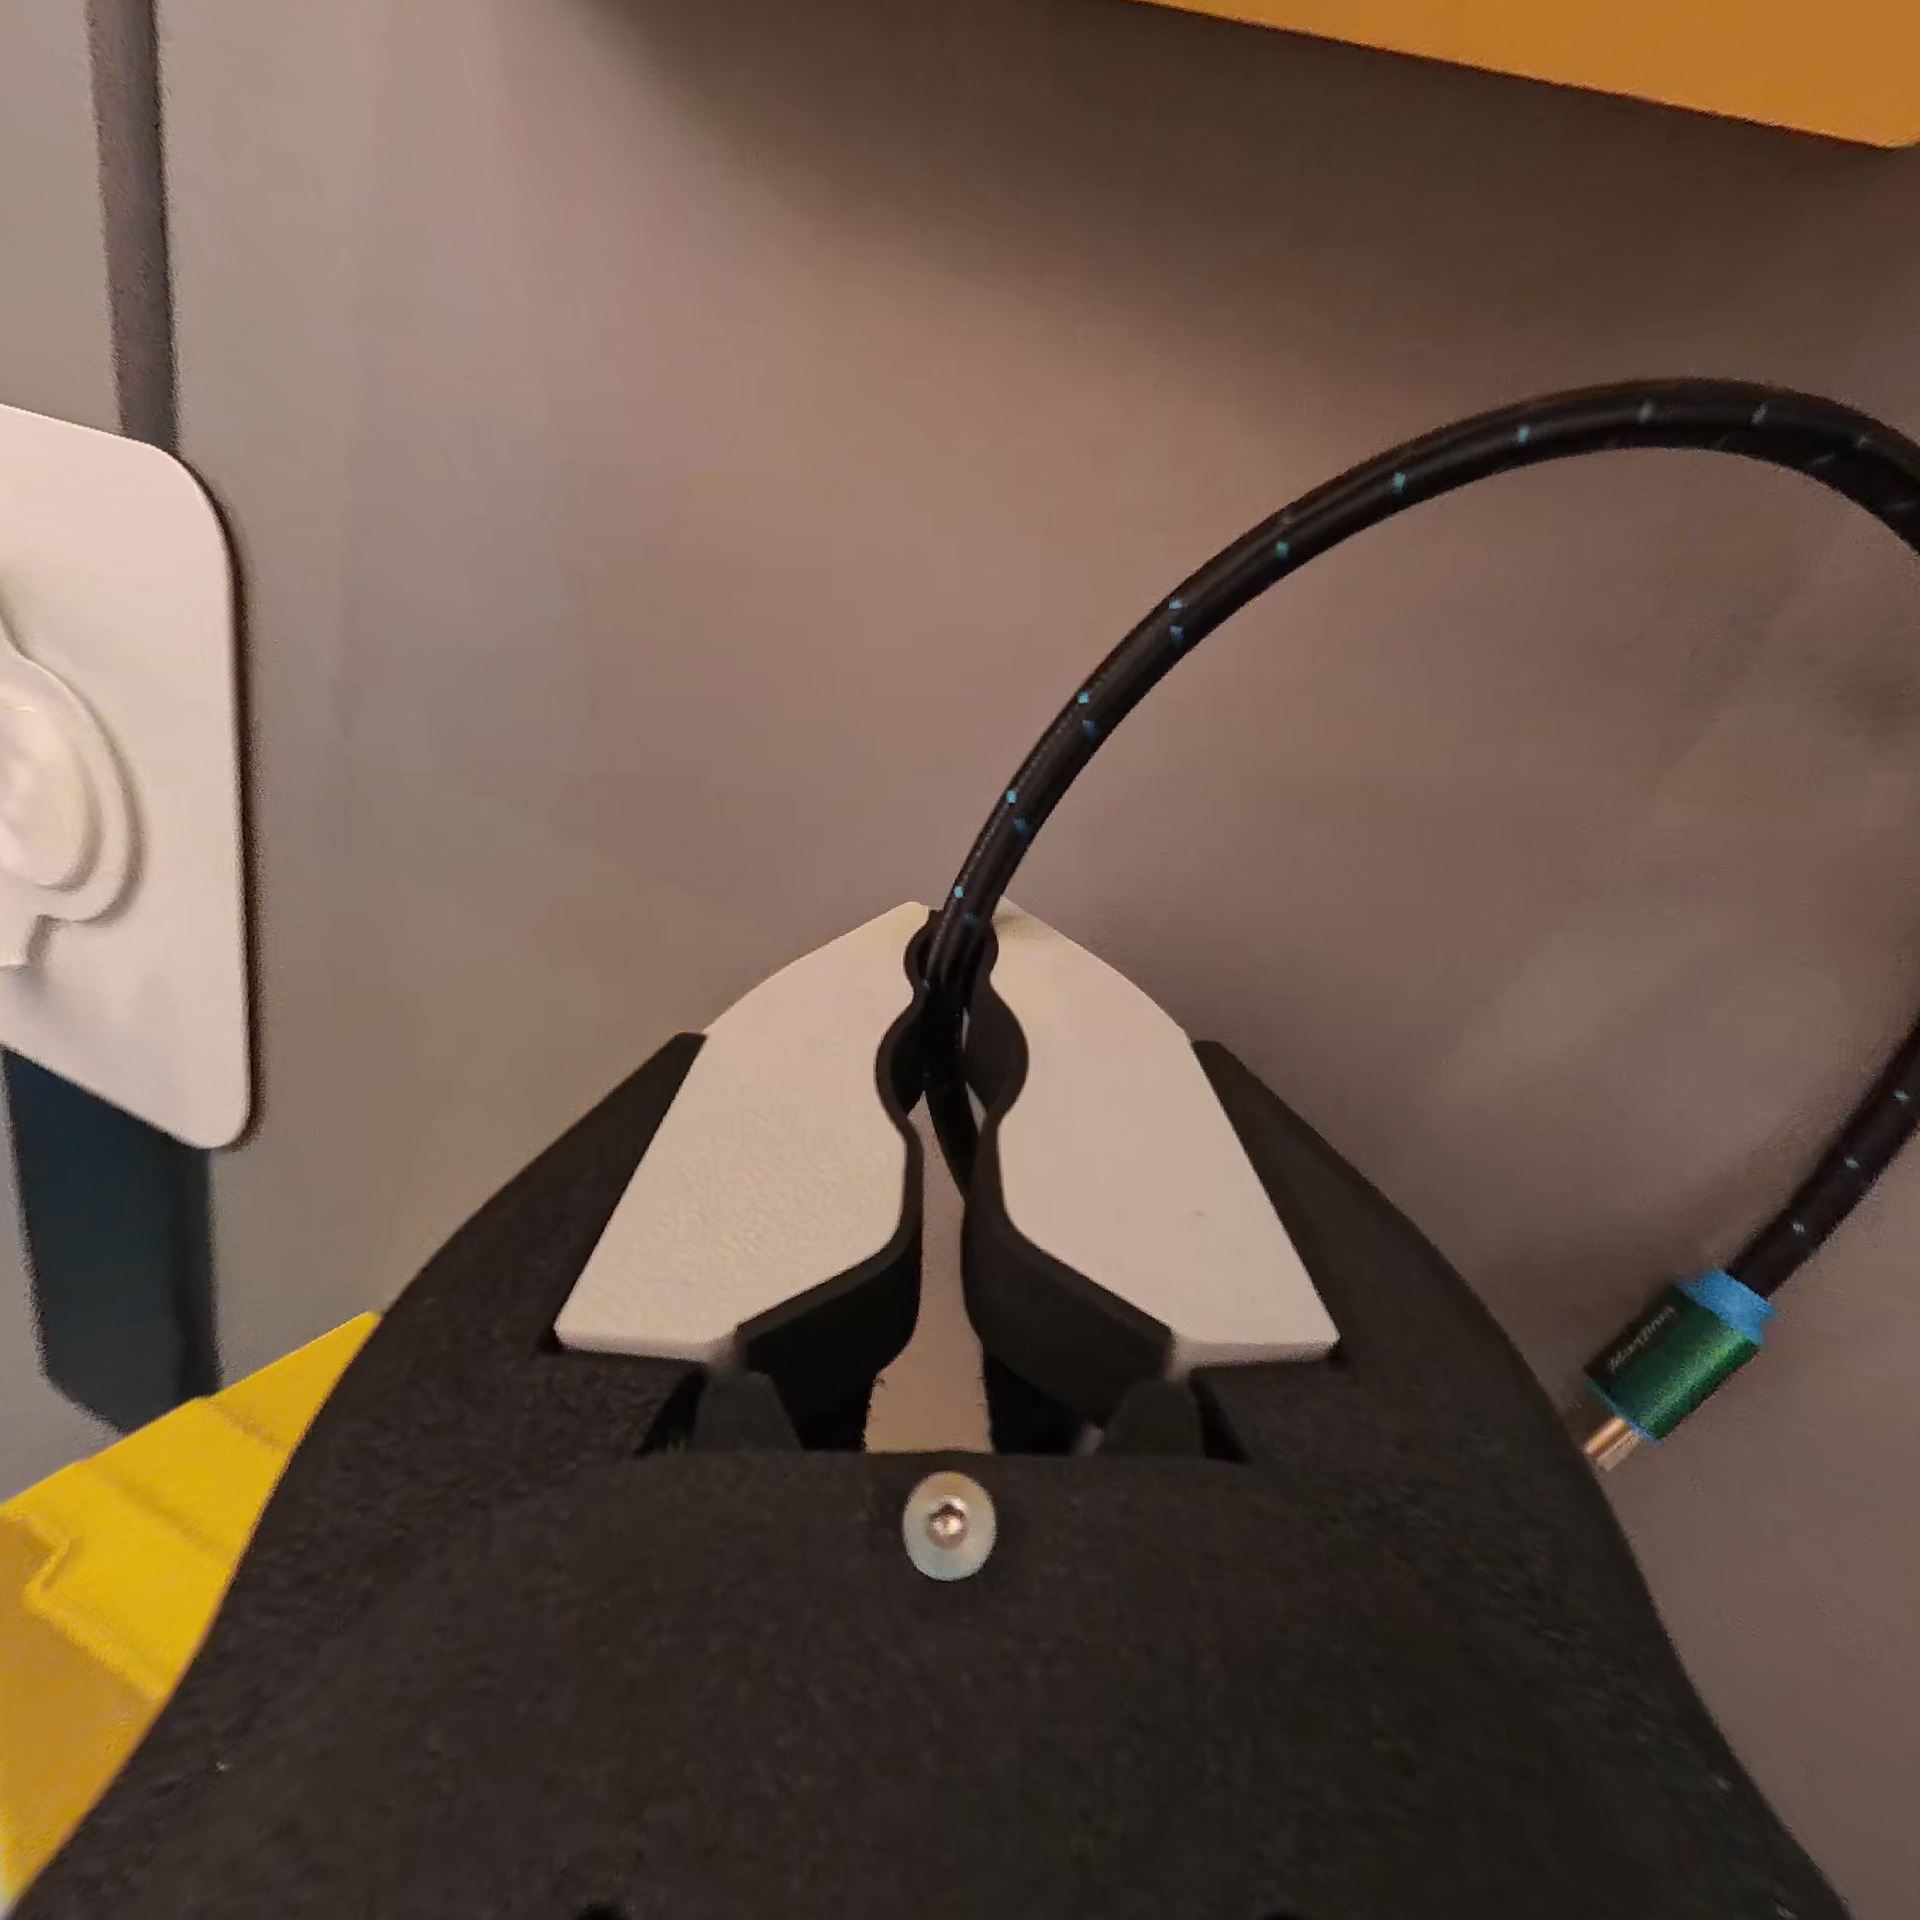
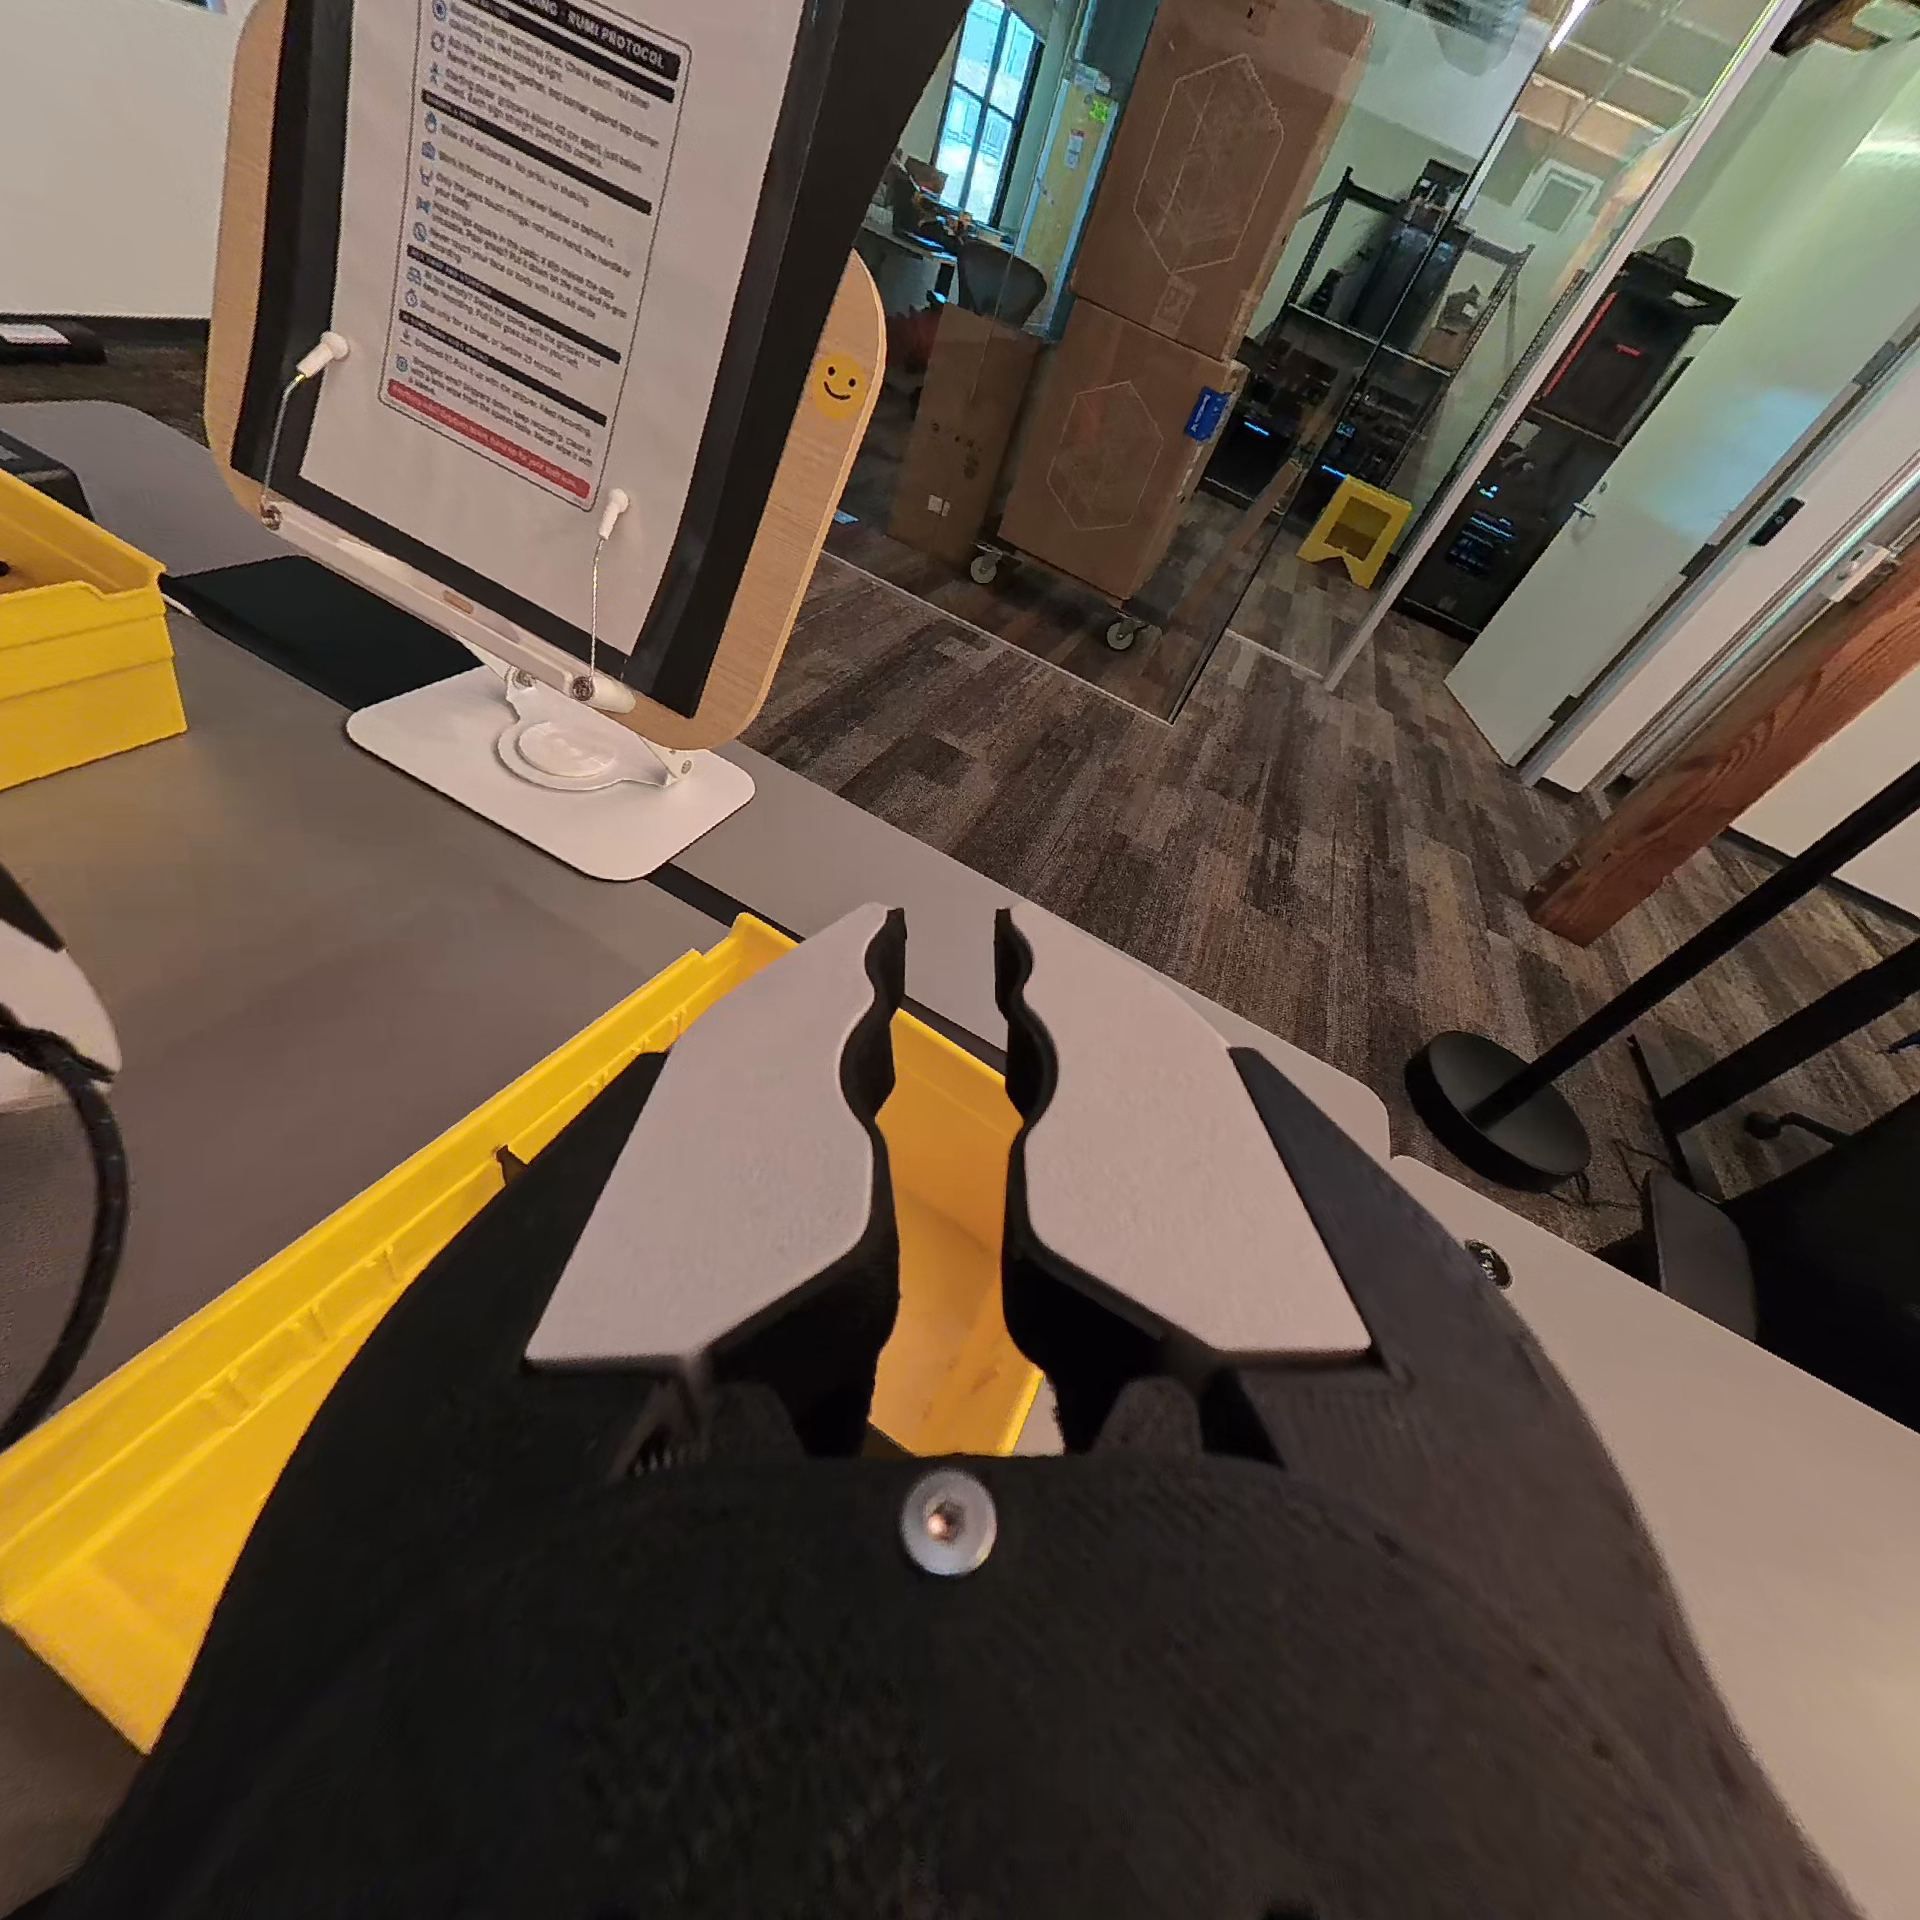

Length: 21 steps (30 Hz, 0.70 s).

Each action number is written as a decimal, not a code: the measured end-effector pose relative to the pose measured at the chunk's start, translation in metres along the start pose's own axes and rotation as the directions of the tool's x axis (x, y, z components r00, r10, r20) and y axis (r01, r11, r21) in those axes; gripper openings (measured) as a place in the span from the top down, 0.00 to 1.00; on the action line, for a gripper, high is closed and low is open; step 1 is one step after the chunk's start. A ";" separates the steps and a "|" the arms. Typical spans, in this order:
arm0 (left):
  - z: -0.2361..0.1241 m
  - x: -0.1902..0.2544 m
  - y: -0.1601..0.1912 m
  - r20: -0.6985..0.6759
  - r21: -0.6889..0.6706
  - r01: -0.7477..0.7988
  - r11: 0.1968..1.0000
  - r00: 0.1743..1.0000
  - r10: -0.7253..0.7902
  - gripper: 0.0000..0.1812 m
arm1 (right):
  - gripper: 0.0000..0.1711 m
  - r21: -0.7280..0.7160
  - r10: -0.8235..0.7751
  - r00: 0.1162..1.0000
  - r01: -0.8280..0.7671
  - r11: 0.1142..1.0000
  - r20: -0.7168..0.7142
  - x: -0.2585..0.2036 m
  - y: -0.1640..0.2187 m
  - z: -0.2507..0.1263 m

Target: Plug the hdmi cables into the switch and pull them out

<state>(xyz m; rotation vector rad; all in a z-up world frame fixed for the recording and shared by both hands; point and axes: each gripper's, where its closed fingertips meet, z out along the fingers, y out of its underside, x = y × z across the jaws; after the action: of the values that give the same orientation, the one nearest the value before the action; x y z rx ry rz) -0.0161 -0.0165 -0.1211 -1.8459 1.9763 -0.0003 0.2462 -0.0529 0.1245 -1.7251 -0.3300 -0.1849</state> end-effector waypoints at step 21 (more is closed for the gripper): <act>-0.188 -0.171 0.147 0.584 0.016 -0.167 0.986 0.802 0.127 0.64 | 0.89 -0.034 -0.051 0.998 0.050 0.998 -0.038 -0.003 0.002 0.012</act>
<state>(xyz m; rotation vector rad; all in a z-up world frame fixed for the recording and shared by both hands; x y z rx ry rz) -0.2114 0.1086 0.0598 -1.4114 1.6408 0.4856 0.2431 -0.0418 0.1190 -1.7442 -0.3440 -0.2613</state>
